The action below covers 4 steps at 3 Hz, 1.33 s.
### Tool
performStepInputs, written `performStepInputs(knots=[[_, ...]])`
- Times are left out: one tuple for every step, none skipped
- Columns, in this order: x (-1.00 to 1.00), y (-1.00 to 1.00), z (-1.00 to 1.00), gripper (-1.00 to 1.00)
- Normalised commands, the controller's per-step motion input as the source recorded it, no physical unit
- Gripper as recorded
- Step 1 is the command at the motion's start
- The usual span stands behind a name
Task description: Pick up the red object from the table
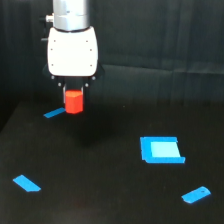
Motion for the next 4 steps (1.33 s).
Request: performStepInputs(knots=[[0.06, -0.06, 0.12, -0.99], [0.07, -0.06, 0.27, -1.00], [0.03, -0.02, 0.13, -0.96], [-0.02, 0.02, 0.09, -1.00]])
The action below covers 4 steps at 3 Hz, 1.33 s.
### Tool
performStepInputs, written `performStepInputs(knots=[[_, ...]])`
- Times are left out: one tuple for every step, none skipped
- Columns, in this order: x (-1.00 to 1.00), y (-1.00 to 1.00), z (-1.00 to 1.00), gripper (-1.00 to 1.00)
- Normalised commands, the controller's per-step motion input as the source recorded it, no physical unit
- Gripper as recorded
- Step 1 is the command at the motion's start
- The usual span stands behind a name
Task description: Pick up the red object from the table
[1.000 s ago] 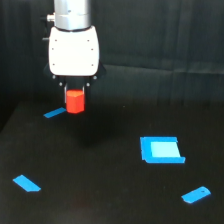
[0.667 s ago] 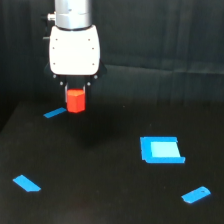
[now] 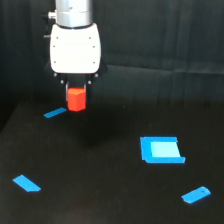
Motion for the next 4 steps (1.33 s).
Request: performStepInputs(knots=[[-0.02, -0.07, 0.08, -1.00], [0.04, -0.11, 0.06, -1.00], [0.07, -0.06, 0.07, -0.96], [0.01, -0.10, 0.04, -0.97]])
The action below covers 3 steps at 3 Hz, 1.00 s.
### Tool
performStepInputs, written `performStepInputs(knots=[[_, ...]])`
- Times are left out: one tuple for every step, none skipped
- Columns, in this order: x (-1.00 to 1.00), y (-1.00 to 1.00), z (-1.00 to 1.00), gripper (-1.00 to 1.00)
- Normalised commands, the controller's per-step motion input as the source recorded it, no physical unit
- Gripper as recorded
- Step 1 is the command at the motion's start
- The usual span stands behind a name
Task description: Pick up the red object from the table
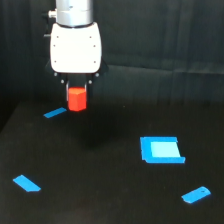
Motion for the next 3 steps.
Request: performStepInputs(knots=[[0.04, -0.07, 0.15, -0.95], [-0.08, -0.07, 0.11, -0.95], [-0.04, 0.04, 0.09, -0.96]])
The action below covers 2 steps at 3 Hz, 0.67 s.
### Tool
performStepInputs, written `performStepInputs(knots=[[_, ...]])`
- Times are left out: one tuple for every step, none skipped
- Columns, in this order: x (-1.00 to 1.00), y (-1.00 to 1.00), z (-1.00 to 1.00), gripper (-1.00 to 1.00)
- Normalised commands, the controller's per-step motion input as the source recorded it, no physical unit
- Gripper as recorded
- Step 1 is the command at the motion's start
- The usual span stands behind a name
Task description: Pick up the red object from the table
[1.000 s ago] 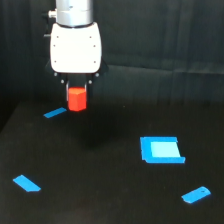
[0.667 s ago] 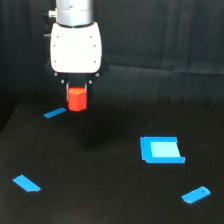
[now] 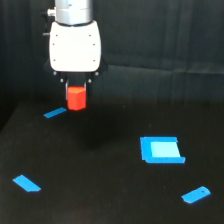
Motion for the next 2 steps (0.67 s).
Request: performStepInputs(knots=[[-0.05, -0.07, -0.01, -1.00], [0.02, -0.10, -0.02, -0.96]])
